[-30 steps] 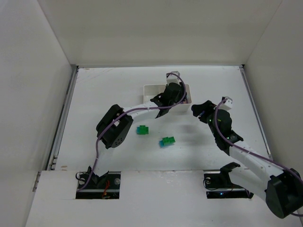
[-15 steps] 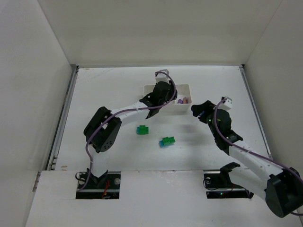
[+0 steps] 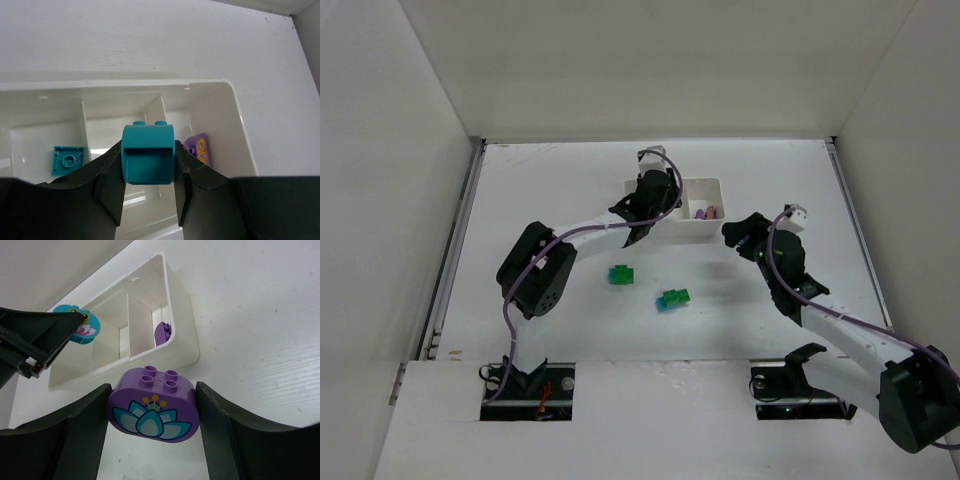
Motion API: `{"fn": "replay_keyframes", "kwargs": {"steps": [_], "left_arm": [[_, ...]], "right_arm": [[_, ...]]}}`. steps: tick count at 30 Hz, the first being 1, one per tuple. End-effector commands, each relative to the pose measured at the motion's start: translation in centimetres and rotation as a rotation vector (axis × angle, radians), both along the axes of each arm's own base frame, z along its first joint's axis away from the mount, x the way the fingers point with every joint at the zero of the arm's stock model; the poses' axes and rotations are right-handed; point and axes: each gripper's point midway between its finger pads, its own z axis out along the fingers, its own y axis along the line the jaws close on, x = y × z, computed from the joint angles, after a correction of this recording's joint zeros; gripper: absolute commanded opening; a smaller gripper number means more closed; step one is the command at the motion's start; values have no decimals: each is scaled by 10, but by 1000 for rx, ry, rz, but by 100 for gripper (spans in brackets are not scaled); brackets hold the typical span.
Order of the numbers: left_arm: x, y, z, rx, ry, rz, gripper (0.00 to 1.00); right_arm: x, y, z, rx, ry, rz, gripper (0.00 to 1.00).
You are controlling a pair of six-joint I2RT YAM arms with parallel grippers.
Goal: Sort the legos into containers by color
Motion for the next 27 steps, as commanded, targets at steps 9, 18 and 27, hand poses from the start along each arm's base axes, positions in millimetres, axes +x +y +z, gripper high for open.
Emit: {"fn": "replay_keyframes", "kwargs": {"steps": [9,18,27], "left_arm": [[0,12,35,-11,-84,40,57],[-55,64,69,-88,-159,52,57],[-123,179,35,-94,-173,222,56]], "right_arm": [[11,5,19,-17,-64,5,56],[20,24,27,-65,-82,56,50],[56,37,49,-132,-90,36,50]]}}
